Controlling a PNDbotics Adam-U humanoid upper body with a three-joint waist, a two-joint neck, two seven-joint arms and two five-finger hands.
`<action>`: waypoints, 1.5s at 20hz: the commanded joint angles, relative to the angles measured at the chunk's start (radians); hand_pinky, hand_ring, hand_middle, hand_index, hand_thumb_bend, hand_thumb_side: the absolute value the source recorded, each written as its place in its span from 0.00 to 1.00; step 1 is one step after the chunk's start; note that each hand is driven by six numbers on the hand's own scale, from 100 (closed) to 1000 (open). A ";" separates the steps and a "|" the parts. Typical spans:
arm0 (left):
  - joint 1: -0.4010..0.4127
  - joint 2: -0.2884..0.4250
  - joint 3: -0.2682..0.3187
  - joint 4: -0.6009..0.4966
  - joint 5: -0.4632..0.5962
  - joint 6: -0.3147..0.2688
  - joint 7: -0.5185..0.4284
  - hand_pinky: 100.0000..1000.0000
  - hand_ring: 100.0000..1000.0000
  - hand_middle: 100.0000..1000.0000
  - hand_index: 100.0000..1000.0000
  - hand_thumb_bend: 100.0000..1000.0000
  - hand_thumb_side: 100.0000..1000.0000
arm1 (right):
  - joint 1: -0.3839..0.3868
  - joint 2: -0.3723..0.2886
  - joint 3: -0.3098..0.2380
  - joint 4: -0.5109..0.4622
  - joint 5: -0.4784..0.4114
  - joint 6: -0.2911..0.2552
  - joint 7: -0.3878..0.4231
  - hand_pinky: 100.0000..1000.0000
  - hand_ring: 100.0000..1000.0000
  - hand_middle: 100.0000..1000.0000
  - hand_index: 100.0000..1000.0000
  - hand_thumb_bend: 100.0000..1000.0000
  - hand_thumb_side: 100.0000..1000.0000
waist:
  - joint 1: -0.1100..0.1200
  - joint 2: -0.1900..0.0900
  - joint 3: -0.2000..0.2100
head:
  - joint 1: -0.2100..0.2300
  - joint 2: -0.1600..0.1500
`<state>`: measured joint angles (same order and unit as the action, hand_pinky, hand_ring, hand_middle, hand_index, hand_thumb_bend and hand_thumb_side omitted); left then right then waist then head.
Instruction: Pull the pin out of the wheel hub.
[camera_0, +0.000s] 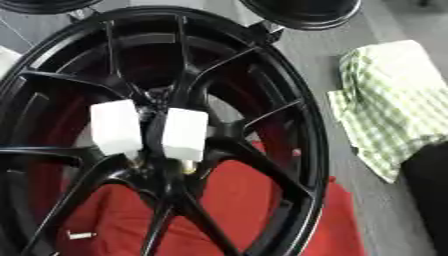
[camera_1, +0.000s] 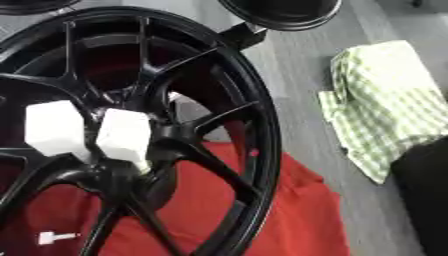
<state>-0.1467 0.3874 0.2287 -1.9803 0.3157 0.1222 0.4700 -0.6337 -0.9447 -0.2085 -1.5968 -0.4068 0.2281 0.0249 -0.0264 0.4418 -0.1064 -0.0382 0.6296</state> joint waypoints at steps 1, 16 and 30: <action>0.002 0.018 0.020 -0.020 -0.008 -0.006 0.015 0.72 0.66 0.54 0.63 0.00 0.79 | 0.039 0.006 -0.089 0.068 0.039 -0.001 -0.047 0.78 0.73 0.29 0.41 0.06 0.00 | 0.003 -0.020 -0.009 | 0.012 -0.020; -0.019 0.020 0.008 -0.020 0.002 -0.009 0.013 0.72 0.66 0.54 0.63 0.00 0.79 | 0.400 0.187 -0.222 0.108 0.260 0.074 -0.269 0.90 1.00 0.88 0.86 0.31 0.00 | 0.008 -0.023 0.040 | -0.020 -0.027; -0.048 0.025 -0.017 -0.020 0.009 -0.009 -0.017 0.72 0.66 0.54 0.63 0.00 0.79 | 0.416 0.217 -0.102 -0.230 0.257 -0.118 -0.446 0.85 0.84 0.67 0.74 0.00 0.42 | 0.001 -0.048 0.079 | -0.045 -0.008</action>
<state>-0.1882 0.3878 0.2126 -1.9803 0.3218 0.1150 0.4584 -0.2109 -0.6919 -0.3264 -1.7815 -0.1305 0.1305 -0.4131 -0.0244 0.4202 -0.0265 -0.0790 0.6226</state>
